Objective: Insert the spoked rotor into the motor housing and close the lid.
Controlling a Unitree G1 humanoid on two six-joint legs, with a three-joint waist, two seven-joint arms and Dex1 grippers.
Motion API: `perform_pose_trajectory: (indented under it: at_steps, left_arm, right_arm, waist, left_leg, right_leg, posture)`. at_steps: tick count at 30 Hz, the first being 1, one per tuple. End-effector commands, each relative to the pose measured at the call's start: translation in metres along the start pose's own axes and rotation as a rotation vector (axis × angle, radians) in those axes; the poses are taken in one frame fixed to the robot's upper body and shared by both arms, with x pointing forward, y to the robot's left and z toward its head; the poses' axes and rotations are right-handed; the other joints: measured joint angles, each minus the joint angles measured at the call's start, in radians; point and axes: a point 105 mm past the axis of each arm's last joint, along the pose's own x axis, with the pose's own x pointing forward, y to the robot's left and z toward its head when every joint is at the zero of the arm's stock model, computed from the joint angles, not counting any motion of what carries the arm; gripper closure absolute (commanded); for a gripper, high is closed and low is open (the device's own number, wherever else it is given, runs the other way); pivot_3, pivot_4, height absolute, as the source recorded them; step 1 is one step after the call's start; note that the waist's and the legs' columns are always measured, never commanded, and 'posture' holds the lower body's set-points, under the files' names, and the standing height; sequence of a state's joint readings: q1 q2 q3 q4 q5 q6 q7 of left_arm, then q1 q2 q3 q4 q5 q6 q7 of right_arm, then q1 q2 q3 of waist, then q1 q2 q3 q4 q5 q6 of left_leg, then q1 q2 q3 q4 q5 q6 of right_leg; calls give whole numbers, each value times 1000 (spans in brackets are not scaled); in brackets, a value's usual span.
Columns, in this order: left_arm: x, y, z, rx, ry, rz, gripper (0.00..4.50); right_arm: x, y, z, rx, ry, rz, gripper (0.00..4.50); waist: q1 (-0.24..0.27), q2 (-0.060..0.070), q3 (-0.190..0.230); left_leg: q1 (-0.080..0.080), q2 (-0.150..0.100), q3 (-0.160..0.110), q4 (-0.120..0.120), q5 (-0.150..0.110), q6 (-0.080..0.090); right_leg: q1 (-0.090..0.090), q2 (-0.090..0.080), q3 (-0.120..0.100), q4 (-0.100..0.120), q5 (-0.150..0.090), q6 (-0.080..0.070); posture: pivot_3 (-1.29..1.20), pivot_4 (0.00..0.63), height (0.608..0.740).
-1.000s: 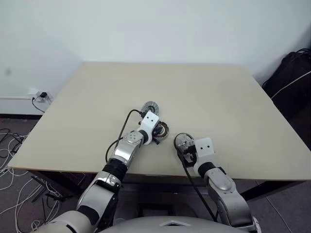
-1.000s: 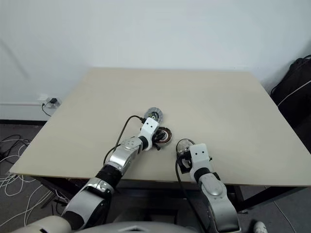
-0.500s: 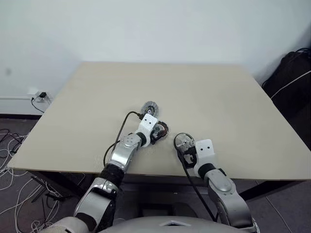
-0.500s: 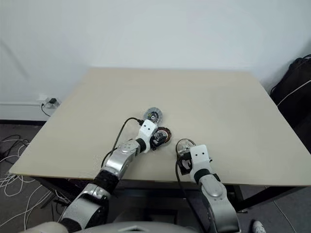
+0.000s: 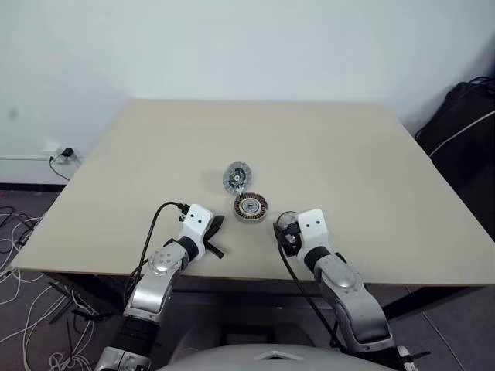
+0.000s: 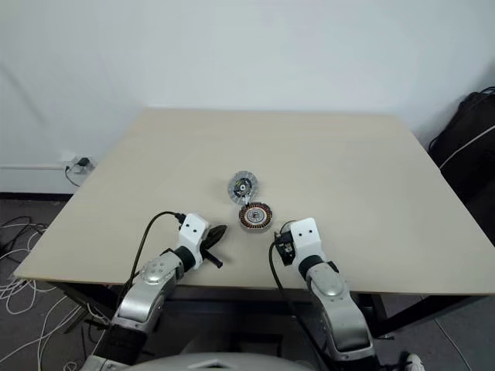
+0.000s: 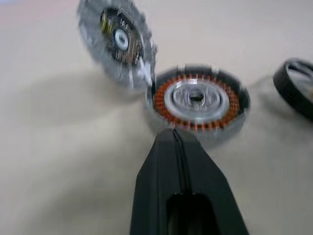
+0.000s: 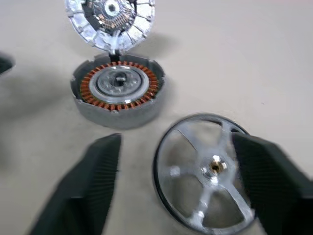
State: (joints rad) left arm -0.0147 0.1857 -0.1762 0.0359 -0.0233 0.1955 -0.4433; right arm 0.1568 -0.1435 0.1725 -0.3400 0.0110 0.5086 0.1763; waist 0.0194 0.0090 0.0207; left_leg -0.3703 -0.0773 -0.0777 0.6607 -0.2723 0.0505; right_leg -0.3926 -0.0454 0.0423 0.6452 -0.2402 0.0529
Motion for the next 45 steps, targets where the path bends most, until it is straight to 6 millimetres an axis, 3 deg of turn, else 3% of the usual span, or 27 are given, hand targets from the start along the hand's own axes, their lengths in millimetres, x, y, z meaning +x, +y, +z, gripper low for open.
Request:
perform_pose_trajectory:
  at_steps: [1,10,20,29,45]
  left_arm:
    - [-13,-1,14,17,-90,17,4500]
    - [-17,-17,9,-18,-89,-33,4500]
    - [-19,-25,6,-15,-81,-75,4500]
    - [-22,-26,3,-12,-73,-73,4500]
    - [-26,-25,1,-34,-71,-50,4500]
  right_arm:
    - [20,9,24,-27,-41,45,1681]
    - [57,17,38,-51,15,58,4470]
    - [84,31,44,-80,43,100,4491]
    - [95,48,47,-98,50,176,4491]
    - [117,61,48,-121,75,229,4491]
  waist:
    - [5,0,0]
    - [-3,1,-1]
    - [-13,2,-1]
    - [-27,2,-1]
    - [-34,3,-1]
  left_leg:
    - [0,0,0,0,0,-1]
    - [1,0,0,0,1,-1]
    - [2,0,0,-3,2,-2]
    - [3,0,0,-4,2,-2]
    - [4,0,0,-5,2,-3]
  right_leg:
    - [0,0,-1,0,0,0]
    - [1,1,-1,1,2,-2]
    - [0,1,-1,1,1,-3]
    - [0,1,-1,1,1,-4]
    - [0,1,-1,2,1,-4]
  posture:
    - [0,0,740]
    - [0,0,740]
    - [0,0,740]
    - [0,0,740]
    - [0,0,740]
